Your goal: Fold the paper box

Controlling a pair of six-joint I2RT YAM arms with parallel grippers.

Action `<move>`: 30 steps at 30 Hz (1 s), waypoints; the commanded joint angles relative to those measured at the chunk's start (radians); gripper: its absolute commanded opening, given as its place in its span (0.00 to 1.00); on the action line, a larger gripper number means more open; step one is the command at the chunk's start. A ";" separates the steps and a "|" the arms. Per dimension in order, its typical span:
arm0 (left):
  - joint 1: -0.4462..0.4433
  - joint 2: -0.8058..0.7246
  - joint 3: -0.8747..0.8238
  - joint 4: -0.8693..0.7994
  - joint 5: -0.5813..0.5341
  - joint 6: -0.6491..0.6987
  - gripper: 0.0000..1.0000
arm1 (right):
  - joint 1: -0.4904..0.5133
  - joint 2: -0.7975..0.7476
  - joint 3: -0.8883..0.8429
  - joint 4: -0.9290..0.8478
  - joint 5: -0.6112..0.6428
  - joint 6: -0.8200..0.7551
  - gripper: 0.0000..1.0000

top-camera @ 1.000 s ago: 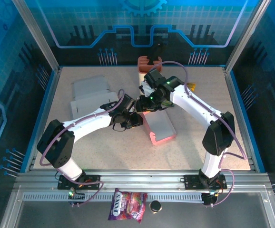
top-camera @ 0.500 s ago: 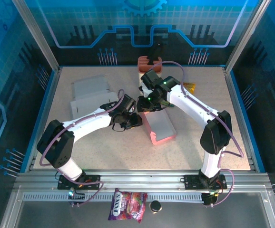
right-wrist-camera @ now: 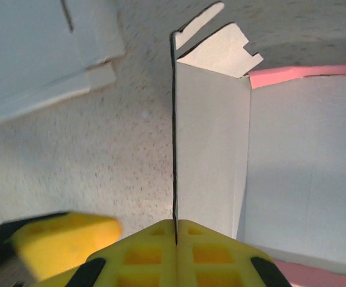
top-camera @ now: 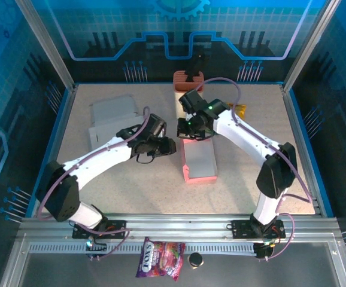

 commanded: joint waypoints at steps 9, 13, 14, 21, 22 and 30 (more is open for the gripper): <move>0.008 -0.162 0.008 -0.163 -0.066 0.135 0.39 | 0.050 -0.177 -0.086 -0.072 0.533 0.906 0.00; 0.007 -0.183 -0.008 -0.182 -0.041 0.156 0.39 | 0.026 -0.094 0.023 -0.298 0.540 1.230 0.00; 0.007 -0.186 -0.011 -0.187 -0.031 0.163 0.39 | 0.021 -0.067 0.068 -0.359 0.543 1.297 0.00; 0.006 -0.208 -0.033 -0.204 0.032 0.206 0.39 | -0.030 0.009 0.106 -0.399 0.488 1.547 0.00; 0.005 -0.210 -0.039 -0.206 0.037 0.214 0.39 | -0.033 0.013 0.096 -0.384 0.474 1.571 0.00; 0.007 -0.178 -0.063 -0.179 0.070 0.270 0.42 | -0.033 0.029 0.114 -0.368 0.473 1.551 0.12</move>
